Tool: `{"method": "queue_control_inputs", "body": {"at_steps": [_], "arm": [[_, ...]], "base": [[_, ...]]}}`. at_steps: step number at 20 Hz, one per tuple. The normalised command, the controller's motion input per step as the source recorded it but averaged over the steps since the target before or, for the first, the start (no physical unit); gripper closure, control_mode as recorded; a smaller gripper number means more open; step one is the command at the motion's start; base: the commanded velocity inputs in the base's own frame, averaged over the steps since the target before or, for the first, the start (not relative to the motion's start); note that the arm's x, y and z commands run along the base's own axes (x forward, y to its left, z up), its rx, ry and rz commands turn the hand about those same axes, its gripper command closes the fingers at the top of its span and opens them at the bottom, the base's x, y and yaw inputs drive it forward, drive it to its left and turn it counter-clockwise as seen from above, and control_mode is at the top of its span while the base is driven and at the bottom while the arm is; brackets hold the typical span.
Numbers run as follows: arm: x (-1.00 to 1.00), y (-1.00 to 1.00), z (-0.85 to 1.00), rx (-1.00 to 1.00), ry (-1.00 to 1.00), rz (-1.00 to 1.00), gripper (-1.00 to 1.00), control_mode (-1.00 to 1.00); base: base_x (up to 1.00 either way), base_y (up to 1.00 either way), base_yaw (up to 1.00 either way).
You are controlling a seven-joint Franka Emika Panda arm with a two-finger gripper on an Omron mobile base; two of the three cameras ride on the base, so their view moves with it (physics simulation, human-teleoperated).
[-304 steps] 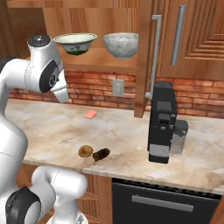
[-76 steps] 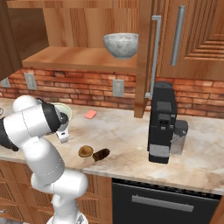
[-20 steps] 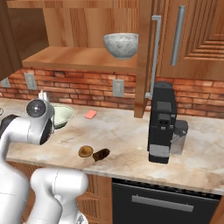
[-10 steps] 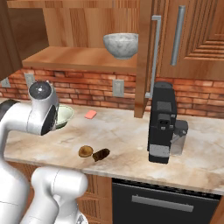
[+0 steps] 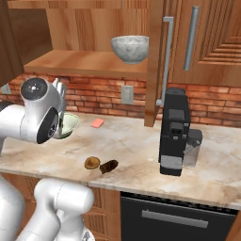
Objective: Pick both bowls and place them on the counter. Then place the bread in one bowl and place the sweet potato in the other bowl.
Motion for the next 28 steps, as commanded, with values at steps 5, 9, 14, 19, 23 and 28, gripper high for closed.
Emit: {"method": "queue_control_inputs", "body": {"at_steps": [5, 9, 14, 19, 23, 28], "arm": [[-0.23, -0.43, 0.44, 0.0, 0.0, -0.23, -1.0, -1.0], [-0.2, -0.46, 0.42, 0.0, 0.0, -0.21, -1.0, -1.0], [-0.19, -0.35, 0.47, 0.0, -0.08, -0.17, -1.0, -1.0], [-0.1, -0.32, 0.39, 0.0, -0.26, -0.12, -1.0, -1.0], [0.02, -0.22, 0.34, -0.01, -0.27, -0.13, -1.0, -1.0], [0.16, -0.01, 0.36, -0.05, -0.24, -0.12, -1.0, -1.0]], "base": [[0.0, 0.0, 0.0], [0.0, 0.0, 0.0], [0.0, 0.0, 0.0], [0.0, 0.0, 0.0], [0.0, 0.0, 0.0], [0.0, 0.0, 0.0]]}}
